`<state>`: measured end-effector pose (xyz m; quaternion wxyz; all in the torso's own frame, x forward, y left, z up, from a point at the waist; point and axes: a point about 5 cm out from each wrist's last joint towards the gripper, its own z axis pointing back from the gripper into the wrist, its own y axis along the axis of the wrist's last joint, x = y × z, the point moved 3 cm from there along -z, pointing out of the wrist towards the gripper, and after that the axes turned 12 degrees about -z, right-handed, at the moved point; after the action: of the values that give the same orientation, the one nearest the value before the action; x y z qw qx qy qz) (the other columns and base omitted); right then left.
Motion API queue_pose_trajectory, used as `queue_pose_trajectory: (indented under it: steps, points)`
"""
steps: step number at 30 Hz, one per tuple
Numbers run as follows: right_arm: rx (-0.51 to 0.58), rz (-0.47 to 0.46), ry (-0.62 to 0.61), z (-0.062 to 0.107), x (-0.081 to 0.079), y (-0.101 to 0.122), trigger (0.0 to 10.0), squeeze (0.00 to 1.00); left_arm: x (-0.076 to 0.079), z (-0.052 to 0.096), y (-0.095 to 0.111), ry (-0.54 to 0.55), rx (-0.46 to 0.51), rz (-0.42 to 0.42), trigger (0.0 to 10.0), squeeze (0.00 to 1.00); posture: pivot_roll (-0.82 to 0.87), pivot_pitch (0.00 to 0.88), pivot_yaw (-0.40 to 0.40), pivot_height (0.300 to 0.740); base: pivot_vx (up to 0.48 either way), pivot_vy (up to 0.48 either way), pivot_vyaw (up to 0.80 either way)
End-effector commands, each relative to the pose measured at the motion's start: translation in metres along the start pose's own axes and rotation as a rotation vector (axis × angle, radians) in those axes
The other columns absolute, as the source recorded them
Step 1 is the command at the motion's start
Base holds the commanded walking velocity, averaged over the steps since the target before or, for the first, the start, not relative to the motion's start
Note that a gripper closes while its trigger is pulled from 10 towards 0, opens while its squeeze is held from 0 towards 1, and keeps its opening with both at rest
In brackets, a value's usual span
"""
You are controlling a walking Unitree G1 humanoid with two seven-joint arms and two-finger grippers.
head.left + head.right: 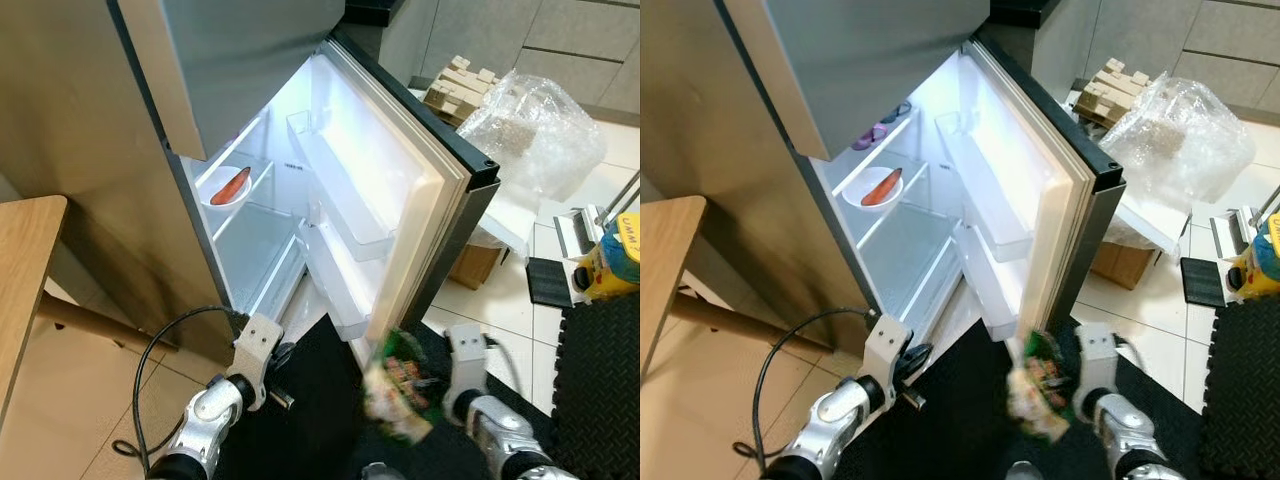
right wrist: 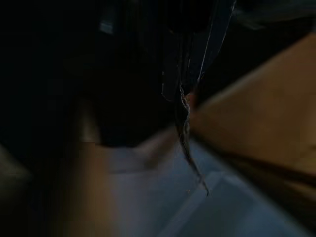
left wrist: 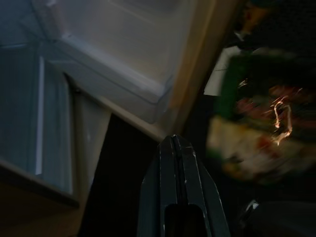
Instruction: Restocking fridge
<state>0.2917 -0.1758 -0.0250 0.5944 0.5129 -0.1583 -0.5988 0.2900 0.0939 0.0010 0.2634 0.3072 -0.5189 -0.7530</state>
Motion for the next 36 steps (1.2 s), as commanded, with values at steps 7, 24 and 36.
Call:
queue_pose_trajectory:
  steps: [7,24,36]
  points:
    - [0.274,0.190,-0.110,-0.019,-0.012,0.079,10.0,0.00,-0.006,0.010,-0.009,0.019,-0.032,-0.026,10.0,0.00,-0.12,0.158,0.002,0.740,0.000,0.000,0.00]
    - [0.327,0.343,-0.792,0.036,0.074,0.107,10.0,0.00,-0.009,0.013,-0.011,0.023,-0.040,-0.036,10.0,0.00,-0.10,0.158,0.005,0.740,0.000,0.000,0.00]
    - [0.230,0.213,-0.782,0.067,0.104,0.067,10.0,0.00,-0.009,0.017,-0.016,0.016,-0.059,-0.043,10.0,0.00,-0.11,0.162,0.016,0.740,0.000,0.000,0.00]
